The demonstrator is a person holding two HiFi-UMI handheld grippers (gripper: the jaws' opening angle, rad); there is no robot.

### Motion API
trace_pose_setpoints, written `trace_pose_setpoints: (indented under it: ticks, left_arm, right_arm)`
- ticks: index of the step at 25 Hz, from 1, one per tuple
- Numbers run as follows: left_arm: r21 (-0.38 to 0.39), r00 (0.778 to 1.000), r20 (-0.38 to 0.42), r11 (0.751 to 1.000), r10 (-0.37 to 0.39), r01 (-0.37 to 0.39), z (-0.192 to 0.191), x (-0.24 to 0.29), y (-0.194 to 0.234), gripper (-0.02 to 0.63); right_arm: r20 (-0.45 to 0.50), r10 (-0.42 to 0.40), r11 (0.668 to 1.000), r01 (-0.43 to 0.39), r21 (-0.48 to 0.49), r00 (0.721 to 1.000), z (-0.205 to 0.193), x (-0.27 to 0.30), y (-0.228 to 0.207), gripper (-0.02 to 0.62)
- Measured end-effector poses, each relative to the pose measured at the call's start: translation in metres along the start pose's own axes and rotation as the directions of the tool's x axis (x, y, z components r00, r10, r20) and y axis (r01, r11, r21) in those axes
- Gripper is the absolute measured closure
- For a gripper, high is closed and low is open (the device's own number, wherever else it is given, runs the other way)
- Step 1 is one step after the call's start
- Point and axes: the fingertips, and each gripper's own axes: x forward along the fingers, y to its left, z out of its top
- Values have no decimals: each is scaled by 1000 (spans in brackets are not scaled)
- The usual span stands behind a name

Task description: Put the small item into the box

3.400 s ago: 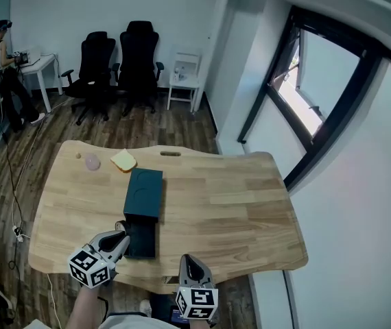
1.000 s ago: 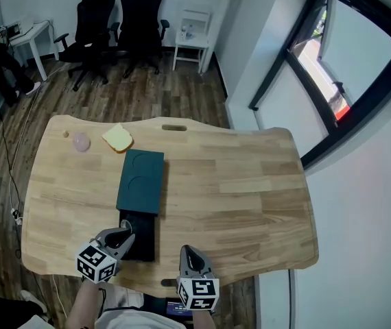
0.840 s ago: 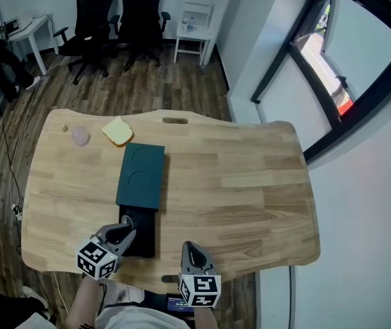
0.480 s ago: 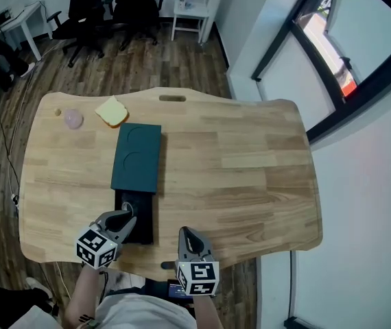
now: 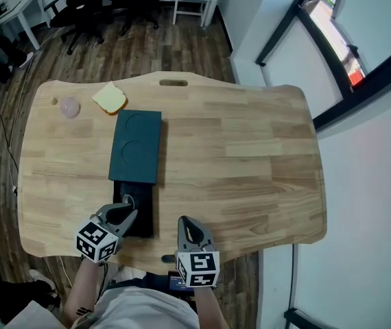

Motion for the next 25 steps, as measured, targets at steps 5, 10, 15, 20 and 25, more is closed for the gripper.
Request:
trace_pose_setpoints:
  ticks: [5,10,15,20,25]
  left_arm:
    - [11,999,-35,1000,-4,5,-8,6,0,571]
    - [68,989,-146,998,25,-15,-27,17,3,572]
    - [80,970,-240,997,44,-25,-40,23,7,572]
    - [65,935,-352,998,44,-23,-49,31,8,571]
    - [74,916,-399,997,49,-21,-53,34,8,571]
  right_arm:
    - [-17,3,1000,-3,5,1000,-5,4,-3,591]
    - [-31,1,1000,-1,16,1000,-12,6,-8,591]
    - [-45,1,1000,0,28,999,-18,10,-11,591]
    - [-56,2,999,0,40,998,-22,15,-16,591]
    - [-57,4,999,-1,45,998,-21,18,-19,591]
